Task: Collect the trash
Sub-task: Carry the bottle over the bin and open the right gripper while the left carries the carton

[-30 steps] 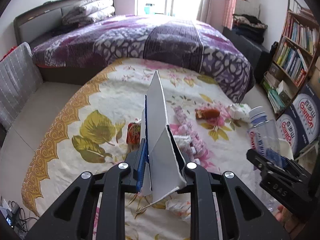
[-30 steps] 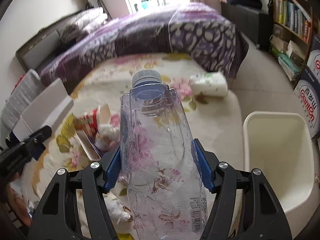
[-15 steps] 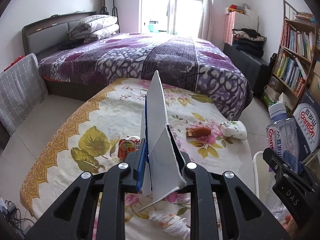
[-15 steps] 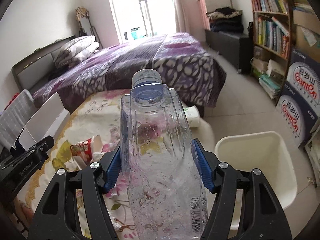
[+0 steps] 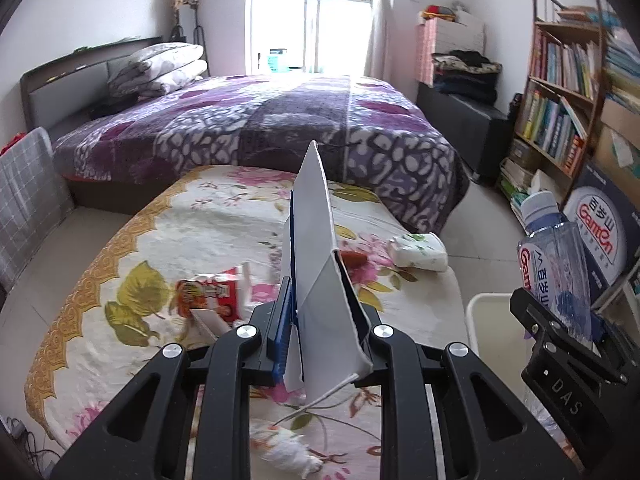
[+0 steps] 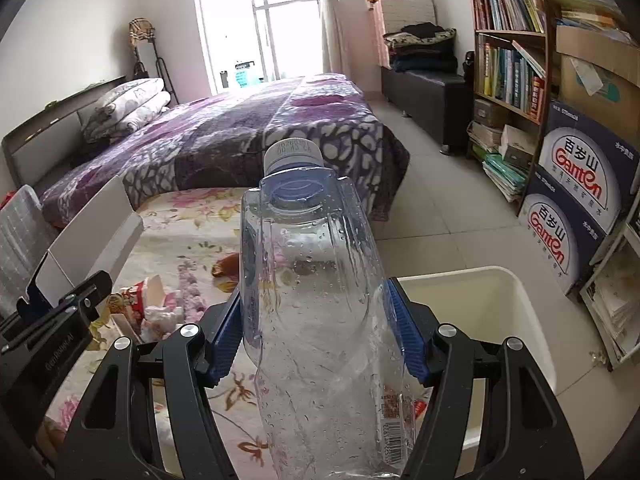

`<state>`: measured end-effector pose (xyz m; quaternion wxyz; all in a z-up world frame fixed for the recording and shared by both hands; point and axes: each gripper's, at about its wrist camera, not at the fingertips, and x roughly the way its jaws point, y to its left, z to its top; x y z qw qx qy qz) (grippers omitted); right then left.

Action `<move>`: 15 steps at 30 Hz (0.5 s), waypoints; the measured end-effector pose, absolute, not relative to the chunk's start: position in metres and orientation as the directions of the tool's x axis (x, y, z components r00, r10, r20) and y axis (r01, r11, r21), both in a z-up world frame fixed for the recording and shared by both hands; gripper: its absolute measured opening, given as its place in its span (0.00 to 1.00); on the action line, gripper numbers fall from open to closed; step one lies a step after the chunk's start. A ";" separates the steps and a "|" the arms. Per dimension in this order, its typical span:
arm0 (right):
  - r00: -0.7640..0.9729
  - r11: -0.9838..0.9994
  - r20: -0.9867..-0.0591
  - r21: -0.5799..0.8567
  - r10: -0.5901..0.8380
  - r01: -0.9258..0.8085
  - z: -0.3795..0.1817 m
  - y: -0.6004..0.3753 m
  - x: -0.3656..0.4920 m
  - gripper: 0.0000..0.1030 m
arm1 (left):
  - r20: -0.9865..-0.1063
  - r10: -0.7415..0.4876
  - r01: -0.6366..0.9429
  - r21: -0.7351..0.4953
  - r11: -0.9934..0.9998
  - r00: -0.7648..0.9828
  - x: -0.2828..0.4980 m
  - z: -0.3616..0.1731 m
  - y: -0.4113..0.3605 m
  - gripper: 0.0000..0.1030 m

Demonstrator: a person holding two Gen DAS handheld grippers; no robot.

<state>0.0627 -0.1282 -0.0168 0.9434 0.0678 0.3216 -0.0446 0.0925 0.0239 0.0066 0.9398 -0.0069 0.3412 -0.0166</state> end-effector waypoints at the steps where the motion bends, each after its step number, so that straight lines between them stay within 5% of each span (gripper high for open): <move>1: 0.787 0.986 -0.615 0.098 -0.046 0.134 -0.017 -0.132 0.062 0.61 | -0.641 -0.040 0.034 -0.022 0.999 0.766 0.092 0.006 0.020 0.21; 15: 0.738 0.961 -0.664 0.106 -0.121 0.254 -0.024 -0.189 0.052 0.62 | -0.649 -0.121 0.145 -0.017 0.989 0.751 0.091 -0.003 -0.036 0.21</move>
